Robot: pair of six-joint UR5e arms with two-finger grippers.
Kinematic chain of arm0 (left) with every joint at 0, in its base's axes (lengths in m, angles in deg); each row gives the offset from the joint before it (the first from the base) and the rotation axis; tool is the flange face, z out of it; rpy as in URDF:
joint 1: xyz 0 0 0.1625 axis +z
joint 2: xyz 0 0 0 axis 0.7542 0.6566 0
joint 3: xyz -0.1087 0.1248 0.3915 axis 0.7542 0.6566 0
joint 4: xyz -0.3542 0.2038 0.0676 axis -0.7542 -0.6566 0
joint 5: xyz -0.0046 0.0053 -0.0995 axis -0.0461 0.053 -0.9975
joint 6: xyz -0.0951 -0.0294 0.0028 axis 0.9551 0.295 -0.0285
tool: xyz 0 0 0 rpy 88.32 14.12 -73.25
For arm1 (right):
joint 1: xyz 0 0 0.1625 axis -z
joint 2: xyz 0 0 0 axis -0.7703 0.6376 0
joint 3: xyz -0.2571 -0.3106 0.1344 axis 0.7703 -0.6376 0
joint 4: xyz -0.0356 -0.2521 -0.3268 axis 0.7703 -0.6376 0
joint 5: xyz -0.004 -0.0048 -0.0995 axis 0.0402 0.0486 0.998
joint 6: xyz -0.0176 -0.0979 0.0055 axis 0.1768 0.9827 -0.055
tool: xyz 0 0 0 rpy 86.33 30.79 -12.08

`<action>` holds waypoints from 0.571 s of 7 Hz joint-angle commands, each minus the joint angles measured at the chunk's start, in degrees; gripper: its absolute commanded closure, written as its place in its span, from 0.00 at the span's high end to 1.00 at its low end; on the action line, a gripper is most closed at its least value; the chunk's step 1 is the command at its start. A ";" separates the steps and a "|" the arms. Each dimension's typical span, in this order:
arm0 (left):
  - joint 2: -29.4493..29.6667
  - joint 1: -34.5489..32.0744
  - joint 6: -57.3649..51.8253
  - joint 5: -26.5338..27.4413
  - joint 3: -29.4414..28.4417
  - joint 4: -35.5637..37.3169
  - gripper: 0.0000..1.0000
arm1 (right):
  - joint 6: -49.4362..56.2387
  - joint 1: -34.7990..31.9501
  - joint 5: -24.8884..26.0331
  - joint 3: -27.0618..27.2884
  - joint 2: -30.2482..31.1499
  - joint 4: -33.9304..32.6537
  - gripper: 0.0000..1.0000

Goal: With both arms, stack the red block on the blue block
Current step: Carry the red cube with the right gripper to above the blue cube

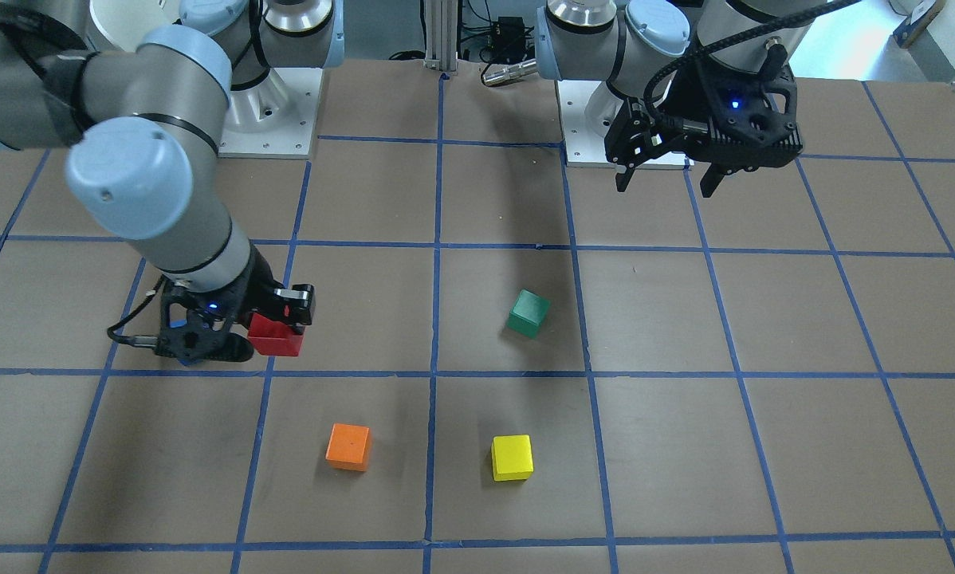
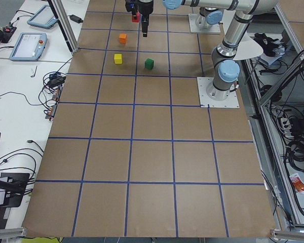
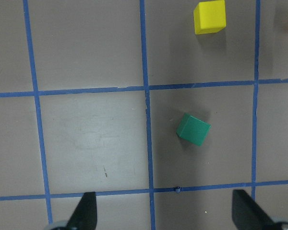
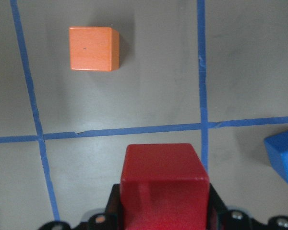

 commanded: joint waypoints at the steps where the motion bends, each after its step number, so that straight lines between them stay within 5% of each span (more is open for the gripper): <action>1: -0.05 0.00 0.00 0.04 0.04 0.00 1.00 | 11.27 7.47 1.11 0.32 2.29 5.50 0.00; 4: 0.22 0.00 -0.08 0.04 -0.05 0.00 1.00 | 16.75 8.90 6.21 0.32 2.20 5.34 0.00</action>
